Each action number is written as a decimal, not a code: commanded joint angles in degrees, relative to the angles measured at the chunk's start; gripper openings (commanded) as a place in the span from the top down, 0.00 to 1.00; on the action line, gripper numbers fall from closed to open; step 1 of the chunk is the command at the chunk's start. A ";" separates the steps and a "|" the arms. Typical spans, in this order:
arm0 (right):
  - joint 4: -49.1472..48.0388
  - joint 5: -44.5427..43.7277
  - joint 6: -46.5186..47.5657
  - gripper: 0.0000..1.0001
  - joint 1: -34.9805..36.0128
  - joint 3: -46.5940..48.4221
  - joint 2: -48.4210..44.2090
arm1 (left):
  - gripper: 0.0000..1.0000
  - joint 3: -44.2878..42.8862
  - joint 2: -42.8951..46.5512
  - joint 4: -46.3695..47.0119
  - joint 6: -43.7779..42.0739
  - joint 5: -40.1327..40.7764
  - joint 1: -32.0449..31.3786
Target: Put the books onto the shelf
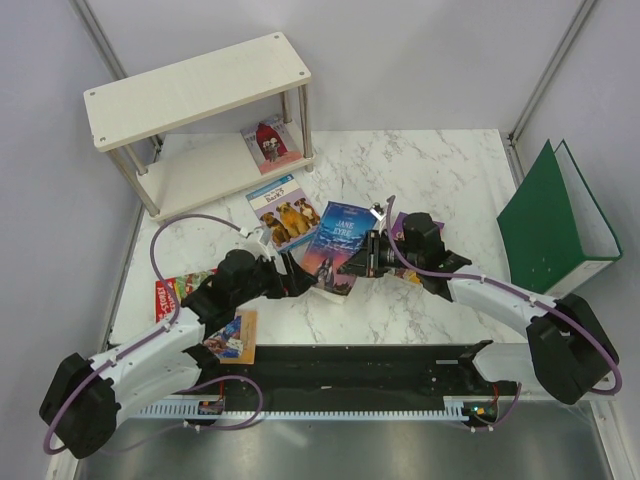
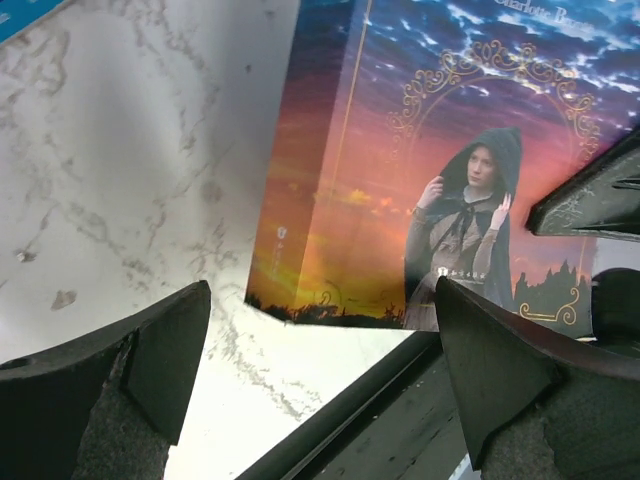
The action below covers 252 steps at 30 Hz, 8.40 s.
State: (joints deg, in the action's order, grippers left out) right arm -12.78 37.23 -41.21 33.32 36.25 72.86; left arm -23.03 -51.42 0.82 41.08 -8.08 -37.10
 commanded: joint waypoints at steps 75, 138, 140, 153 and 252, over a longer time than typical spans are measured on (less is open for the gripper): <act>-18.78 -9.90 -0.27 0.02 -3.70 -24.03 2.64 | 0.98 -76.12 -26.02 -11.81 9.63 0.24 43.69; -20.01 -8.93 -0.54 0.02 -3.61 -23.51 6.42 | 0.98 -84.20 -37.09 -33.25 5.85 9.81 45.19; -20.01 -9.02 -0.62 0.02 -3.70 -23.77 6.07 | 0.98 -84.29 -36.74 -33.08 6.29 11.41 45.36; -20.36 -8.58 -0.62 0.02 -3.70 -23.68 6.42 | 0.98 -81.74 -33.84 -33.08 13.76 22.48 46.42; -6.03 -18.34 -3.08 0.20 -27.52 -16.65 -10.00 | 0.19 -56.25 -68.11 -5.74 -1.18 -14.69 -9.22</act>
State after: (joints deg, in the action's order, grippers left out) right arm -15.75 13.54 -43.48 5.65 20.10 68.58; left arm -76.49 -117.14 -6.76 37.93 -20.21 -45.95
